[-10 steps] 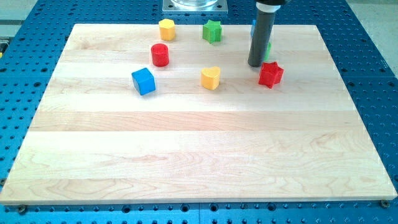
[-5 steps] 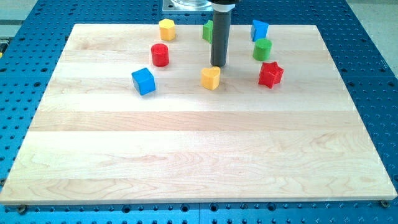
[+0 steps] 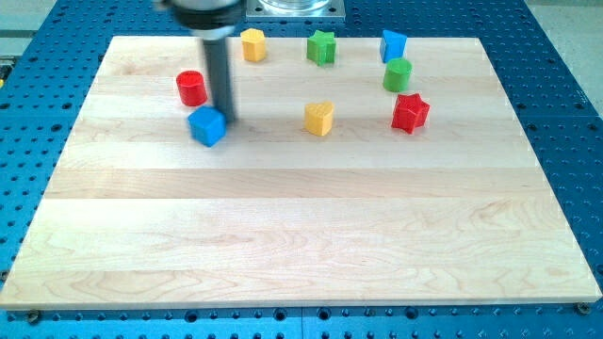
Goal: Place the red circle and the cube diagonally to each other
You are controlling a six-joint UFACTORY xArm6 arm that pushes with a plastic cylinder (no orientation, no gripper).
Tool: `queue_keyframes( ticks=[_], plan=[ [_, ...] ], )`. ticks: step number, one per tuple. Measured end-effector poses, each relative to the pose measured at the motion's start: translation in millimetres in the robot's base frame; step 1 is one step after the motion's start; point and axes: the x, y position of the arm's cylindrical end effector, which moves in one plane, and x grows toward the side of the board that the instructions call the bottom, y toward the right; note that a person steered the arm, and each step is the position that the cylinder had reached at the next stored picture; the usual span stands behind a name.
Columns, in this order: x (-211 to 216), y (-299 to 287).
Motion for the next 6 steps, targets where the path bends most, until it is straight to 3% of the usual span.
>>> queue_keyframes(
  ticks=[1, 2, 4, 5, 6],
  plan=[
    [-4, -74],
    [-31, -60],
    [-47, 74],
    [-50, 54],
    [-26, 35]
  ],
)
